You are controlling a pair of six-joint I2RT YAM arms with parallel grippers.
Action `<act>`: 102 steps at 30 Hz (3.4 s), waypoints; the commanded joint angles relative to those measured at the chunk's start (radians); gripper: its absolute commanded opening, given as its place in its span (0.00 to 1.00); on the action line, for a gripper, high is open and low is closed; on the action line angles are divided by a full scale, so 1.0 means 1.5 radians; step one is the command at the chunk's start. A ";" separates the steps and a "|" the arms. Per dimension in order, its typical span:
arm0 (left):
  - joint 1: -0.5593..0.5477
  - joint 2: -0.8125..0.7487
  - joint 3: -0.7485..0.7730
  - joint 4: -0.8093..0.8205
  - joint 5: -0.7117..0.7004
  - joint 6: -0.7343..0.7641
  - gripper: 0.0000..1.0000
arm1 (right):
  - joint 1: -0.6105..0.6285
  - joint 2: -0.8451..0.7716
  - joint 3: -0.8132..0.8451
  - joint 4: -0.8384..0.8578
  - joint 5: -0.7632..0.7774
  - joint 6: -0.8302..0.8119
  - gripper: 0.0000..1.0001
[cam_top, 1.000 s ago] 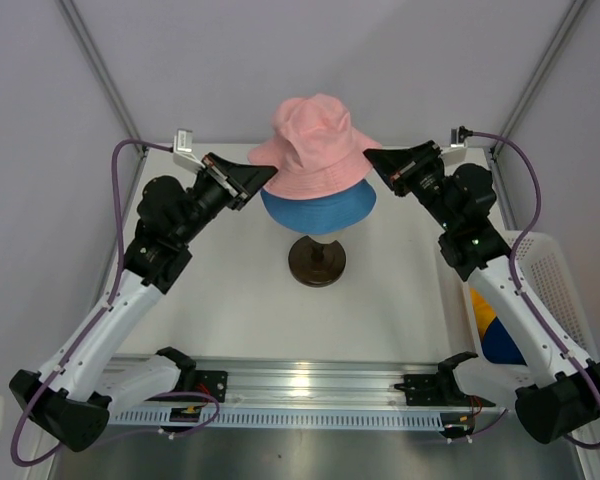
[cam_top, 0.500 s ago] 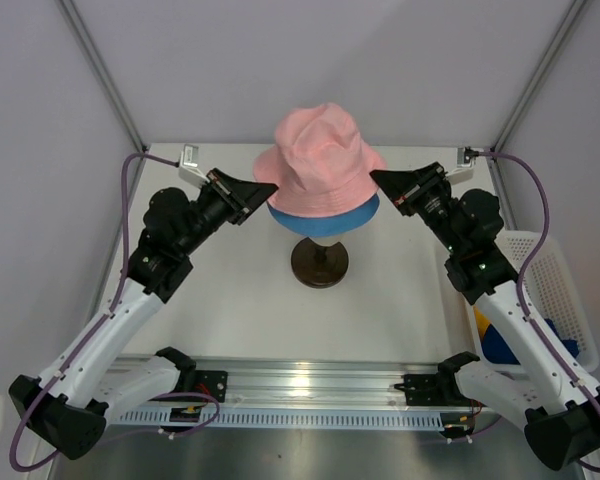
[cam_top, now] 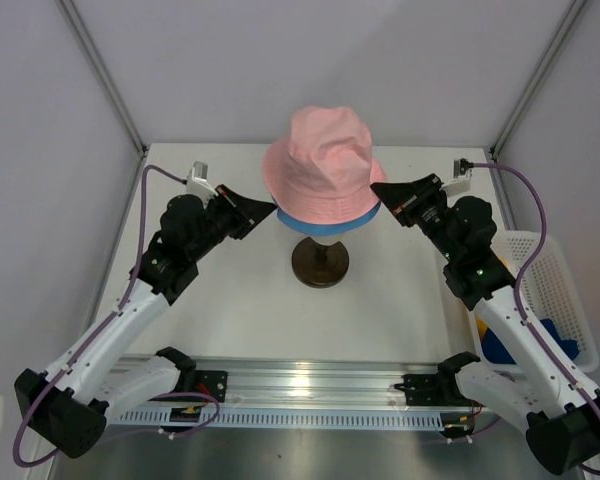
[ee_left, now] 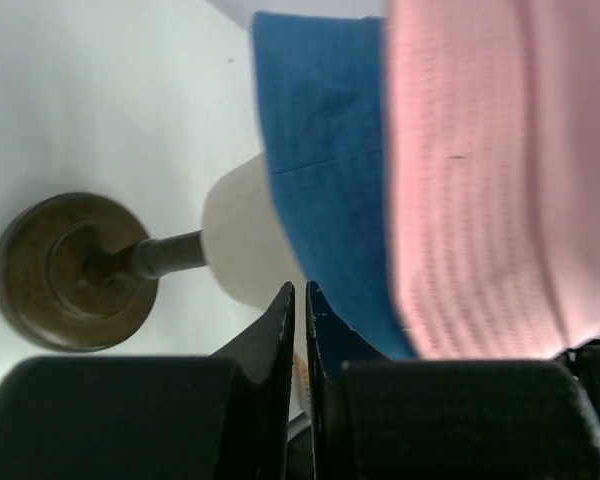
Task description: Stack the hats
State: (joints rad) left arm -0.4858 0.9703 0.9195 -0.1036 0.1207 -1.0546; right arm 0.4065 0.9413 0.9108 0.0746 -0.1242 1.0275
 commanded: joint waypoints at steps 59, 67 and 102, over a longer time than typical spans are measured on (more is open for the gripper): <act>0.108 0.170 0.099 0.234 0.158 -0.031 0.03 | -0.117 0.166 0.110 0.061 -0.087 0.036 0.57; 0.108 0.176 0.089 0.241 0.156 -0.032 0.01 | -0.093 0.182 0.114 0.070 -0.088 0.056 0.57; 0.107 0.140 0.015 0.054 0.135 -0.006 0.01 | -0.087 0.126 -0.050 0.103 -0.052 0.086 0.00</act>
State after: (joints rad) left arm -0.3244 1.1976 0.9897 0.1146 0.3340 -1.1191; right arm 0.2775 1.1530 0.8722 0.2195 -0.2363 1.1542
